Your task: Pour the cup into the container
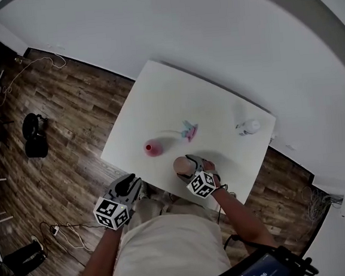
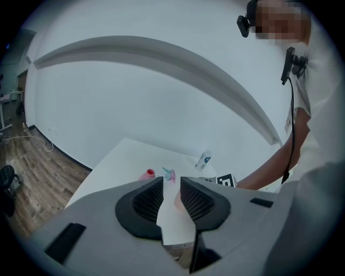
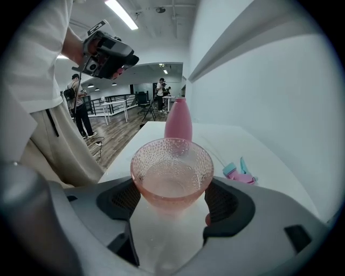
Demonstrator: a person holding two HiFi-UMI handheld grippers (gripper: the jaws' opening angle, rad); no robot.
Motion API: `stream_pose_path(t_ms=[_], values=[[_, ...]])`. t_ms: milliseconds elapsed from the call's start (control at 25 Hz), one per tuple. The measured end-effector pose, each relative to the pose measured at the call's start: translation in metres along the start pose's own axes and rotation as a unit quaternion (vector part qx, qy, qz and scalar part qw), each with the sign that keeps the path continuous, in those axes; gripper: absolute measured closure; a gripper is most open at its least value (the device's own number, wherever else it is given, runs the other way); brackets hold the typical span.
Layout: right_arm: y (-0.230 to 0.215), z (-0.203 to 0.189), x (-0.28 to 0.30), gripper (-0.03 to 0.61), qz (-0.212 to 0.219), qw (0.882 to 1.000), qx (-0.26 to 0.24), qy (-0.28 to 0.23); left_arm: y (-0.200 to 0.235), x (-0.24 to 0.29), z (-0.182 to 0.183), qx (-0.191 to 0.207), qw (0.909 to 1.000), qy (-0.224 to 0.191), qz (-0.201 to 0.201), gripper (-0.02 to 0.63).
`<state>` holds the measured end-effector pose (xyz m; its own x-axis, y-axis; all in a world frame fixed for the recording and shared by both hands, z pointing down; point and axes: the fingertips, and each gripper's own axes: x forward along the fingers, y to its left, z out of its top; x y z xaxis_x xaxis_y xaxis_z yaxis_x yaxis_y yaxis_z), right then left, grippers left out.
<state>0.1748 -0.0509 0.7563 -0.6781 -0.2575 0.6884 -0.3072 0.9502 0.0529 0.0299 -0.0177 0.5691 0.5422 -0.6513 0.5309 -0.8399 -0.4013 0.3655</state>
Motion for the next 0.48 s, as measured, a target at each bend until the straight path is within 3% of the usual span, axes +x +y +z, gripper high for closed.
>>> stream_pose_path(t_ms=[480], values=[[0.0012,0.0048,0.0061,0.212,0.001,1.000,-0.002,-0.018,0.0059,-0.0088,-0.0037,-0.005,0.9999,0.004,0.016,0.522]])
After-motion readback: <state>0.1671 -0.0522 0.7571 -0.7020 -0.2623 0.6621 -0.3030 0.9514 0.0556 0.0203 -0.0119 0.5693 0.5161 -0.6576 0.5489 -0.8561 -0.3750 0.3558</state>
